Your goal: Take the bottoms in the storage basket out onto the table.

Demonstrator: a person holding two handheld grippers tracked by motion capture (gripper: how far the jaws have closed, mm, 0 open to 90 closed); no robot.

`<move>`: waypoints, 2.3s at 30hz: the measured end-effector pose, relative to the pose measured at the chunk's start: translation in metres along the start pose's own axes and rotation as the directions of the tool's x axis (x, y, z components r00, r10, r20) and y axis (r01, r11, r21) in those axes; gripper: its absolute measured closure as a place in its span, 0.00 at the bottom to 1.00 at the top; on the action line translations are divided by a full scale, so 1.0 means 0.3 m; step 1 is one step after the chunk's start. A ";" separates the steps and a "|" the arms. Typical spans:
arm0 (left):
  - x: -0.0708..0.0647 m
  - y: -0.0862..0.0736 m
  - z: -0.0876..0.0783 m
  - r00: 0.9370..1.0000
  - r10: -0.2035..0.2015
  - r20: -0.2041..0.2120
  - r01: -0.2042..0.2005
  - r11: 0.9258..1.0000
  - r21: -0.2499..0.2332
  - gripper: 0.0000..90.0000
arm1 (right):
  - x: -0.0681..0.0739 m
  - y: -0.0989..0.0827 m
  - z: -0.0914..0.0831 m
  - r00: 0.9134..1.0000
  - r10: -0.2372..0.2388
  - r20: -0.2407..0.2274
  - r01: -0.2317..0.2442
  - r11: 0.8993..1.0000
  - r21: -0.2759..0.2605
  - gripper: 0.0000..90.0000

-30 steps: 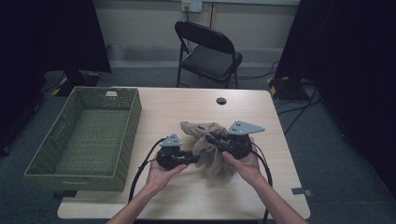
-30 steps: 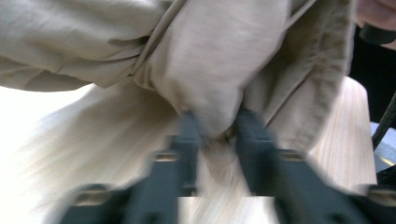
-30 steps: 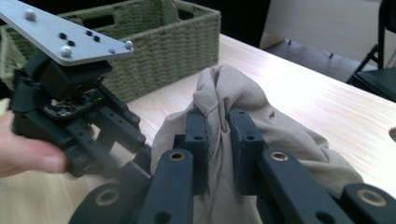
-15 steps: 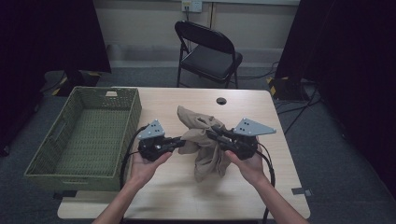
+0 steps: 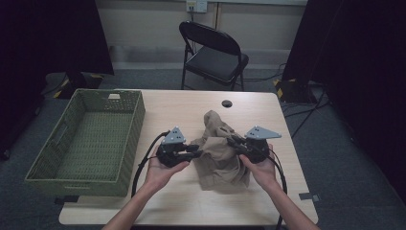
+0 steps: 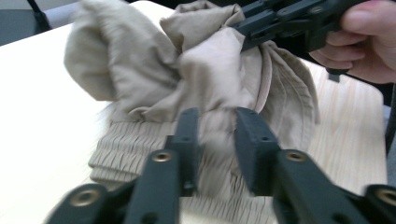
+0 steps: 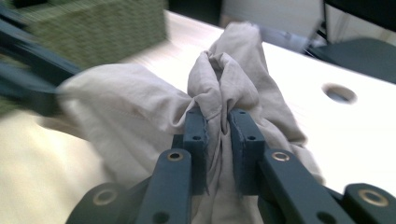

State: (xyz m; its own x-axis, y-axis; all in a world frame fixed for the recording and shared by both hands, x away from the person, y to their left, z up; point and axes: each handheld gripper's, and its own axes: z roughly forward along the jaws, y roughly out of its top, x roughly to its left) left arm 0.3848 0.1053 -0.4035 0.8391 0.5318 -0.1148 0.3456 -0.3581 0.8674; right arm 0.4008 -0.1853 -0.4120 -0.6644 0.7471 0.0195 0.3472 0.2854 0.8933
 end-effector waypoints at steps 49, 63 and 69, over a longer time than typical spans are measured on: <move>0.147 -0.172 -0.013 0.983 -0.166 -0.077 0.174 0.978 0.114 0.69 | -0.086 -0.142 0.090 0.996 -0.094 -0.006 0.092 0.968 0.233 0.67; 0.123 -0.224 0.058 0.985 -0.162 -0.062 0.172 0.962 0.210 0.67 | -0.022 -0.227 0.101 0.993 -0.107 -0.059 0.119 0.951 0.286 0.66; 0.103 -0.239 0.097 0.989 -0.145 -0.021 0.145 0.953 0.267 0.78 | 0.083 -0.219 0.110 0.982 -0.106 -0.155 0.146 0.949 0.278 0.64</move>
State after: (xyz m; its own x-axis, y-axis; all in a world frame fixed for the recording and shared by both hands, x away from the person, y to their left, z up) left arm 0.3982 0.1250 -0.4833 0.7711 0.5942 -0.2286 0.5630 -0.4688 0.6806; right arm 0.3832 -0.1655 -0.4851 -0.7920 0.6104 -0.0057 0.4165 0.5471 0.7261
